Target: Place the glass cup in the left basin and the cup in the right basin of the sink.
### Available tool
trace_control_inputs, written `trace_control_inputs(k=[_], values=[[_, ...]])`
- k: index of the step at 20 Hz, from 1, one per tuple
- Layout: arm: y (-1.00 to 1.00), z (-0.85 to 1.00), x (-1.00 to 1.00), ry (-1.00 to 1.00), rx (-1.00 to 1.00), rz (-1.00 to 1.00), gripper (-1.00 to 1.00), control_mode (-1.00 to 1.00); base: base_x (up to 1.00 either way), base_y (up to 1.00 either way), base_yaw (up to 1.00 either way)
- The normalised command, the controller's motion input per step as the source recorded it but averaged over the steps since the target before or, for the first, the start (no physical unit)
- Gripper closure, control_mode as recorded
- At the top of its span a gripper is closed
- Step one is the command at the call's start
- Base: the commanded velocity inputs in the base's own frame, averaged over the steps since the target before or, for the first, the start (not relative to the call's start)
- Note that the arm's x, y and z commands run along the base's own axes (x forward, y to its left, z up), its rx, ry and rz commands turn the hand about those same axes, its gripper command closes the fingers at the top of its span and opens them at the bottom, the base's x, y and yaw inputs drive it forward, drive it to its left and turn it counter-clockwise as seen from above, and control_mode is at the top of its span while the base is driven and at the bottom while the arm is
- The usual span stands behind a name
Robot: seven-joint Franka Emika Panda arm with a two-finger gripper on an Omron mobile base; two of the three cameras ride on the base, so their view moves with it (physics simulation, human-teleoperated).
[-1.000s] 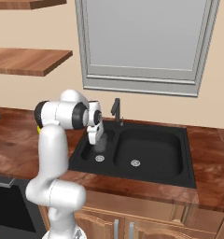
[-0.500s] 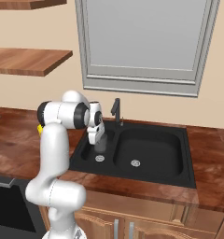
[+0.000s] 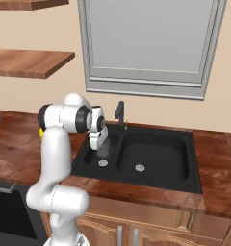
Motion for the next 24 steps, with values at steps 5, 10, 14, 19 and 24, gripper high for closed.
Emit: trace_control_inputs(k=[5,10,14,19,24], values=[[0.00,-0.22,0.21,0.00,0.00,-0.05,1.00,-1.00,0.00,0.00,0.00],[0.00,-0.23,0.08,-0.01,0.00,-0.04,1.00,-1.00,0.00,0.00,0.00],[0.00,-0.19,0.10,0.00,0.00,-0.03,-1.00,-1.00,0.00,0.00,0.00],[0.00,-0.11,0.08,0.00,0.00,-0.03,-1.00,-1.00,0.00,0.00,0.00],[0.00,0.02,-0.01,-0.01,0.00,-0.04,-1.00,-1.00,0.00,0.00,0.00]])
